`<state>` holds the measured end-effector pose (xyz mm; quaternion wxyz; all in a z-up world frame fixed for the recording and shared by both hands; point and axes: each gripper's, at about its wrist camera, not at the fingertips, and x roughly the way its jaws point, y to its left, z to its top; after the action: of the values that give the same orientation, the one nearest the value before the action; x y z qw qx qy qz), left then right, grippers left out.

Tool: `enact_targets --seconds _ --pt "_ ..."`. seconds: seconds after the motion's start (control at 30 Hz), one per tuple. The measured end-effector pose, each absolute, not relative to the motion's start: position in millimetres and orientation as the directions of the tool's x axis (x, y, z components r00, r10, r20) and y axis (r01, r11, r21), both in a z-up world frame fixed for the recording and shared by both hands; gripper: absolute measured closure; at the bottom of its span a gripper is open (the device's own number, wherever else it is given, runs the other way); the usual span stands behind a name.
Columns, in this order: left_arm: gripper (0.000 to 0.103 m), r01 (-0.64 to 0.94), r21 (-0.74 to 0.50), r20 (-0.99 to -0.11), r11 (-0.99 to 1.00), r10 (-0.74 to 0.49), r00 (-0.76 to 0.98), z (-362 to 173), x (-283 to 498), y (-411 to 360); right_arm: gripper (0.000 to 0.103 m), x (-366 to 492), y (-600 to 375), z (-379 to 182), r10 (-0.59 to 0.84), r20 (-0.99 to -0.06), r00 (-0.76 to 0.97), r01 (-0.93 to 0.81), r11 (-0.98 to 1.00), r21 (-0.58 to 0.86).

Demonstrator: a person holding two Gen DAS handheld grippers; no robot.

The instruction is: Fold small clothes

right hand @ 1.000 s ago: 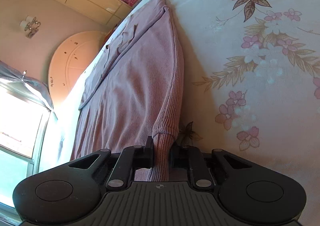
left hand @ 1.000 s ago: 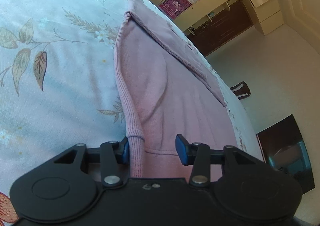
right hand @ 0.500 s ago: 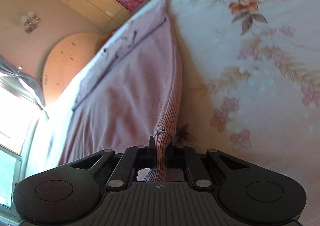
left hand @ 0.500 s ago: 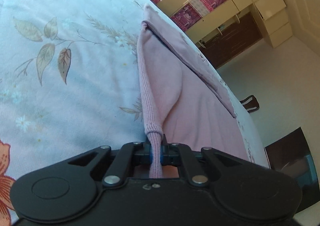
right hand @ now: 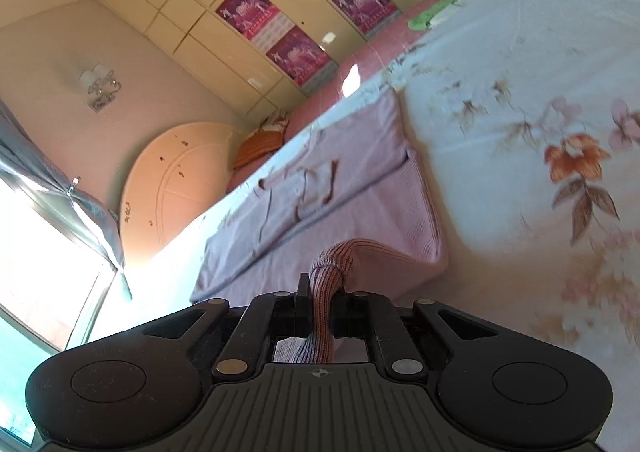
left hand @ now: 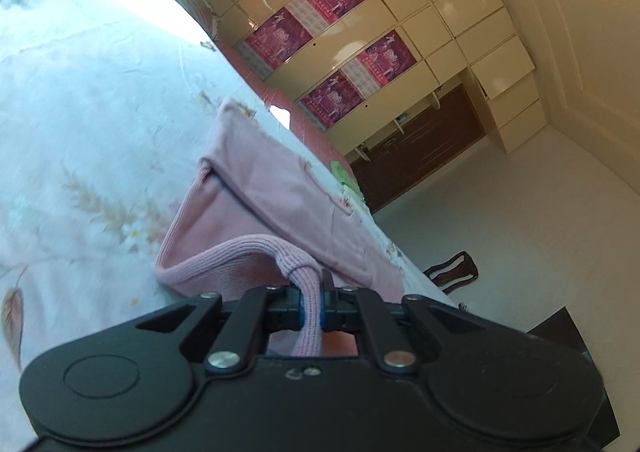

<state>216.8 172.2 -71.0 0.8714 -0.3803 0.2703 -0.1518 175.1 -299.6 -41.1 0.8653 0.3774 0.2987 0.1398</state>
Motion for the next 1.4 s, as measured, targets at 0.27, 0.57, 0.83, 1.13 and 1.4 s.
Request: enact_targets --seconds 0.27,0.57,0.83,1.13,1.4 --pt "0.098 0.064 -0.71 -0.37 0.702 -0.448 0.814 -39 353 162 0.096 300 -304 -9 0.453 -0.404 0.795 -0.011 0.677 0.736" --pt "0.098 -0.009 -0.606 -0.544 0.795 -0.406 0.735 -74 479 142 0.096 441 -326 -72 0.485 -0.481 0.73 0.105 0.617 0.78" --pt "0.035 -0.036 -0.642 -0.462 0.766 -0.35 0.815 -96 502 157 0.043 481 -350 -116 0.511 -0.398 0.762 0.086 0.529 0.844" --pt "0.053 0.122 -0.272 -0.647 0.955 -0.275 0.711 -94 545 130 0.051 493 -316 -95 0.396 -0.558 0.73 -0.114 0.875 0.471" --pt "0.094 0.203 -0.022 -0.606 0.979 -0.174 0.776 -94 537 96 0.095 498 -264 -111 0.266 -0.64 0.721 -0.274 0.958 0.088"
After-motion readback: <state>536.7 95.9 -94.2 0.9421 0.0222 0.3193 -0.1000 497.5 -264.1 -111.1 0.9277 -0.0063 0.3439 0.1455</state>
